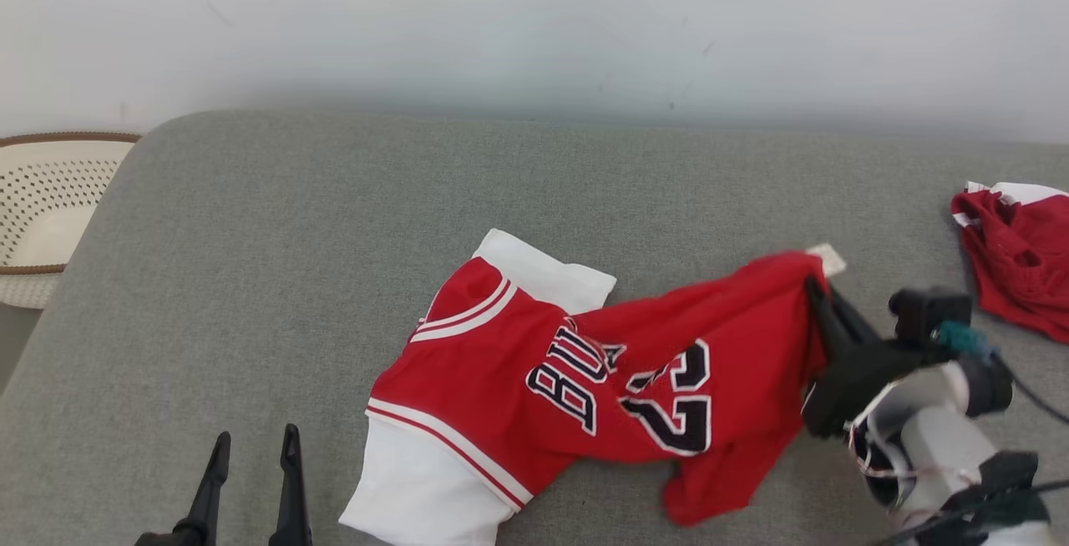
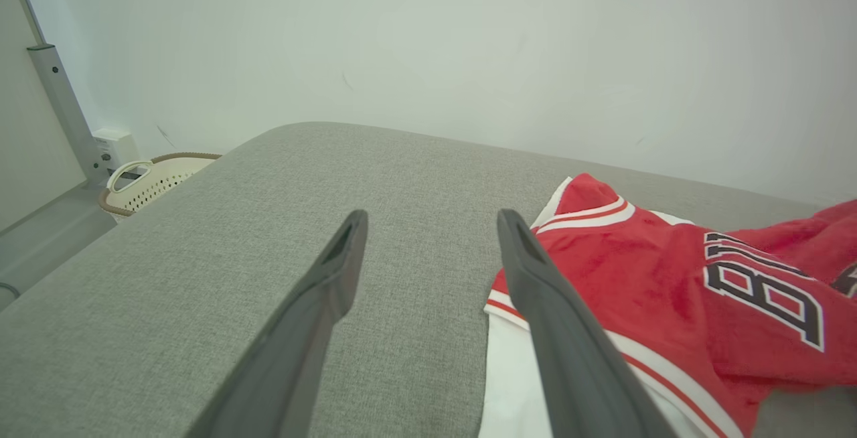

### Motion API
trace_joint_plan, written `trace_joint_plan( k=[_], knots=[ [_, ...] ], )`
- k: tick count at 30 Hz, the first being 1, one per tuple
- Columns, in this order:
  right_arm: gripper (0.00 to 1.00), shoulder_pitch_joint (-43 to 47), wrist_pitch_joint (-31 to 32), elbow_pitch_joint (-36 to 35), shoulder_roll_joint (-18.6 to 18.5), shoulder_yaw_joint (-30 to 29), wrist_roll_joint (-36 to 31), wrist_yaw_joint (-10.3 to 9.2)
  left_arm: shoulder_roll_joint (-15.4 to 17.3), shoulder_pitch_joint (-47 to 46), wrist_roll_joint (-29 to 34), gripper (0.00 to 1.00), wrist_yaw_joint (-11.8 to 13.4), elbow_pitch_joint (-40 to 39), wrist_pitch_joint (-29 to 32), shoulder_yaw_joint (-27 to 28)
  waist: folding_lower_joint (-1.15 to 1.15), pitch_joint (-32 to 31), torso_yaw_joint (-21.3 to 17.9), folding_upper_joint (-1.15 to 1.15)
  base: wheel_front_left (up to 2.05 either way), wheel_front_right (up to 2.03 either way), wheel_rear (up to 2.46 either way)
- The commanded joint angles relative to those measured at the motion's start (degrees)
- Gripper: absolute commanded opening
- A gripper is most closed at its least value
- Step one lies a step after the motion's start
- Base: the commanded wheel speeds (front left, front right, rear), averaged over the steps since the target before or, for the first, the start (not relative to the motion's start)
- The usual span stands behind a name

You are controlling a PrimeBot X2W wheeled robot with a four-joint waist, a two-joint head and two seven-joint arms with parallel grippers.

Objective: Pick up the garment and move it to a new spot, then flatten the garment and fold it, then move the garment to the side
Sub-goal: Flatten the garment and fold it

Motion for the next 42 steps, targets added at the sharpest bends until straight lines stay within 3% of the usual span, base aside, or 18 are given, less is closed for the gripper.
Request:
trace_joint_plan(
  k=[1,11,21,23,24,25,33,42],
  knots=[
    [0.00,-1.4,0.2,-0.4,-0.7,0.5,-0.4,-0.02,-0.2,0.4,0.7,1.00,-0.3,0.2,-0.2,0.2,0.00,0.2,0.2,0.00,0.00,0.00,0.00],
    [0.00,-13.8,4.7,2.7,-5.3,6.1,0.1,-0.02,-1.9,-0.8,1.3,1.00,-2.1,1.0,-0.2,1.3,0.00,2.5,2.6,0.00,0.00,0.00,0.00],
    [0.01,-24.1,1.8,15.1,-4.1,13.6,0.8,-0.02,-4.0,-3.3,2.6,1.00,-4.5,2.8,-0.2,1.2,0.00,5.2,5.4,0.00,0.00,0.00,0.00],
    [0.60,-25.2,1.2,18.0,-3.5,14.2,1.2,-0.02,-4.3,-3.6,2.9,1.00,-4.9,3.2,-0.2,1.4,0.00,5.3,5.6,0.00,0.00,0.00,0.00],
    [0.60,-25.2,1.2,18.0,-3.5,14.2,1.2,-0.02,-4.3,-3.6,2.9,1.00,-4.9,3.2,-0.2,1.4,0.00,5.3,5.6,0.00,0.00,0.00,0.00],
    [1.00,-25.6,0.7,19.1,-3.2,14.5,1.5,-0.02,-4.5,-3.7,3.0,1.00,-5.0,3.3,-0.2,1.6,0.00,5.3,5.6,0.00,0.00,0.00,0.00],
    [1.00,-24.4,-5.0,23.3,-3.3,15.0,5.9,-0.02,-5.3,-3.3,4.1,1.00,-5.9,4.2,-0.2,3.1,0.00,3.8,3.1,0.00,0.00,0.00,0.00],
    [1.00,-15.2,-7.1,14.0,-5.4,12.2,8.5,-0.02,-5.6,-1.5,5.0,1.00,-6.6,3.9,-0.2,4.8,0.00,1.3,0.1,0.00,0.00,0.00,0.00]
  ],
)
